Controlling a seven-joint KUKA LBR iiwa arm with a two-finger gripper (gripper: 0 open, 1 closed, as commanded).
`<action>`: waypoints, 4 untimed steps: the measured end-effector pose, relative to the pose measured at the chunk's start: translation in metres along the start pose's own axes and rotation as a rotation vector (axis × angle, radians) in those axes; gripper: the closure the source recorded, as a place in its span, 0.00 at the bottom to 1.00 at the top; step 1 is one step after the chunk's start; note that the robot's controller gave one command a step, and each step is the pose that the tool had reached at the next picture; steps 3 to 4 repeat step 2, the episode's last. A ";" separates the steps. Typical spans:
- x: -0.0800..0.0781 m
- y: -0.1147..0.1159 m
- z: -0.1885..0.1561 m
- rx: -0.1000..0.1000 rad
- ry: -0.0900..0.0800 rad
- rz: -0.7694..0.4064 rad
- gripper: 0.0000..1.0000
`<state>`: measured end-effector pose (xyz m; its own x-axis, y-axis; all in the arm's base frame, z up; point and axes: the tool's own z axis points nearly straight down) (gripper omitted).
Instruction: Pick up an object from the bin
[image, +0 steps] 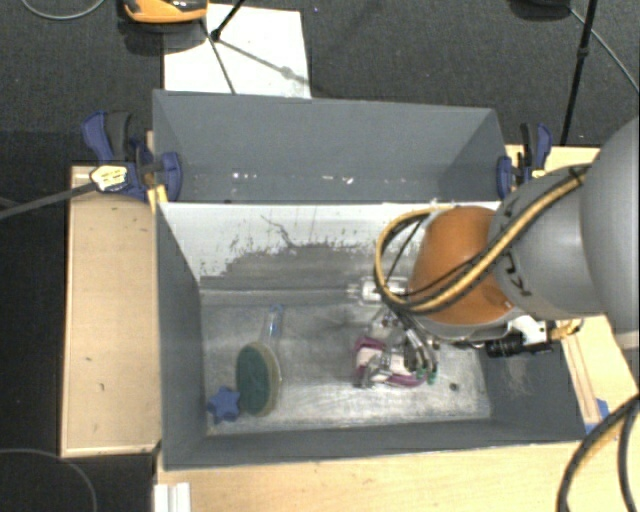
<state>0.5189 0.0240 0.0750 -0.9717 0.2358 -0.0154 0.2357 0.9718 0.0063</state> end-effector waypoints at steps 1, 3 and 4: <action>-0.005 -0.025 -0.119 0.004 0.006 -0.015 1.00; -0.016 -0.052 -0.200 0.004 0.009 -0.356 1.00; -0.016 -0.052 -0.200 0.004 0.009 -0.356 1.00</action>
Offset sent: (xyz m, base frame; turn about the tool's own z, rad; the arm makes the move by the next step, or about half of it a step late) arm -0.0047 -0.0249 0.1145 -0.0170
